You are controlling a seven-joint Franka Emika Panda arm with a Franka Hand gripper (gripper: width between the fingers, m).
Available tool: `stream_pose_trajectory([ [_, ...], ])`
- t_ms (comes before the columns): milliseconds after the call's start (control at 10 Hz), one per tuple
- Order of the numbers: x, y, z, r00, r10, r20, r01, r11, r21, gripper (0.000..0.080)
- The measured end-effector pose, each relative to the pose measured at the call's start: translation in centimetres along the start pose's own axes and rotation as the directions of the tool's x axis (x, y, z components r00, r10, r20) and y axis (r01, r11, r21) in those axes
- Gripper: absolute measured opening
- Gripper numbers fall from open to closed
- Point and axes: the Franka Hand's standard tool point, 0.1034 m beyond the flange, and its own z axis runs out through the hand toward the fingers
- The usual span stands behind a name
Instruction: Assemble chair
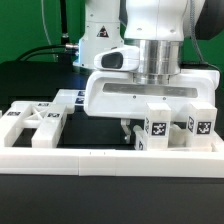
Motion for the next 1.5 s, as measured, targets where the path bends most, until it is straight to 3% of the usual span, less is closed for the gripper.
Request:
stream_pose_trajectory([
  [400, 0.2, 0.6, -1.0, 1.0, 0.007, 0.011, -0.007, 1.0, 0.002, 0.0321],
  [800, 1.0, 3.4, -6.7, 0.999, 0.017, 0.044, -0.017, 1.0, 0.021, 0.0321],
  [900, 1.4, 3.5, -7.5, 0.997, 0.023, 0.067, -0.024, 0.999, 0.023, 0.0321],
  [1000, 1.4, 3.5, -7.3, 0.997, 0.021, 0.071, -0.023, 1.0, 0.022, 0.0321],
  [1200, 0.3, 3.6, -7.0, 0.978, 0.024, 0.209, -0.03, 0.999, 0.027, 0.0321],
  [1500, -1.2, 5.4, -7.0, 0.886, 0.066, 0.459, -0.081, 0.997, 0.013, 0.0321],
])
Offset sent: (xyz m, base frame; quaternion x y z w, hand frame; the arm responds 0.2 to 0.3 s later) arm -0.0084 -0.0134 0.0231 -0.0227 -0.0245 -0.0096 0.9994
